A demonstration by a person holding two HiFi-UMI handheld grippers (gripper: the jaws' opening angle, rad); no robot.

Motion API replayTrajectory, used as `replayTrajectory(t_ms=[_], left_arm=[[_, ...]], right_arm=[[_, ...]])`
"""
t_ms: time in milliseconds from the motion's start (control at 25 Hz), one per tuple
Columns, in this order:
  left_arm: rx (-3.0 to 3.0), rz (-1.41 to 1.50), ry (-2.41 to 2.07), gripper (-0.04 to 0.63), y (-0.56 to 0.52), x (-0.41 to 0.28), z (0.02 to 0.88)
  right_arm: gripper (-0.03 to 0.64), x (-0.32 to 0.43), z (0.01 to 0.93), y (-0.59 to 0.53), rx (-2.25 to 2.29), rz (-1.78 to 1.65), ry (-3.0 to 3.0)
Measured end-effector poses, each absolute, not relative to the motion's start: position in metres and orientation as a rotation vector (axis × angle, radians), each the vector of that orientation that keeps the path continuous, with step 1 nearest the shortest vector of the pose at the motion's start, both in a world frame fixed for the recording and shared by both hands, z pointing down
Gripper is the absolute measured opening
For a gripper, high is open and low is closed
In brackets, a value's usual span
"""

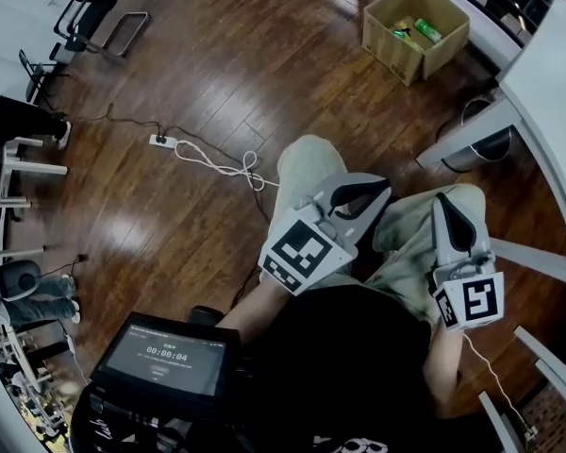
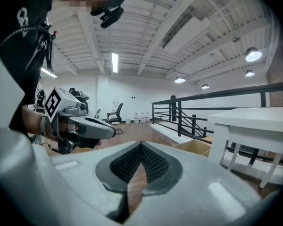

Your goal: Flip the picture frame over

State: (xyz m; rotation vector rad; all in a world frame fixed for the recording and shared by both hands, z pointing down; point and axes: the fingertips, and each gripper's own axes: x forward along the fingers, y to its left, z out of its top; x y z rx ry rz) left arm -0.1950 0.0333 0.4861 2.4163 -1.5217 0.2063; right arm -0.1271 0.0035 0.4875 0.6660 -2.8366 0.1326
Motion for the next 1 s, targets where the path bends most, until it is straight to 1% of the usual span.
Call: replayTrajectory(t_ms=[680, 1000], left_arm=[[2.56, 0.177, -1.364, 0.017, -0.03, -0.167, 0.477], [2.665, 0.142, -1.205, 0.017, -0.071, -0.13, 0.466]], right_arm=[[-0.008, -0.108, 0.472, -0.045, 0.825, 0.068, -2.795], [-0.008, -0.084, 0.461, -0.067, 0.969, 0.046, -2.744]])
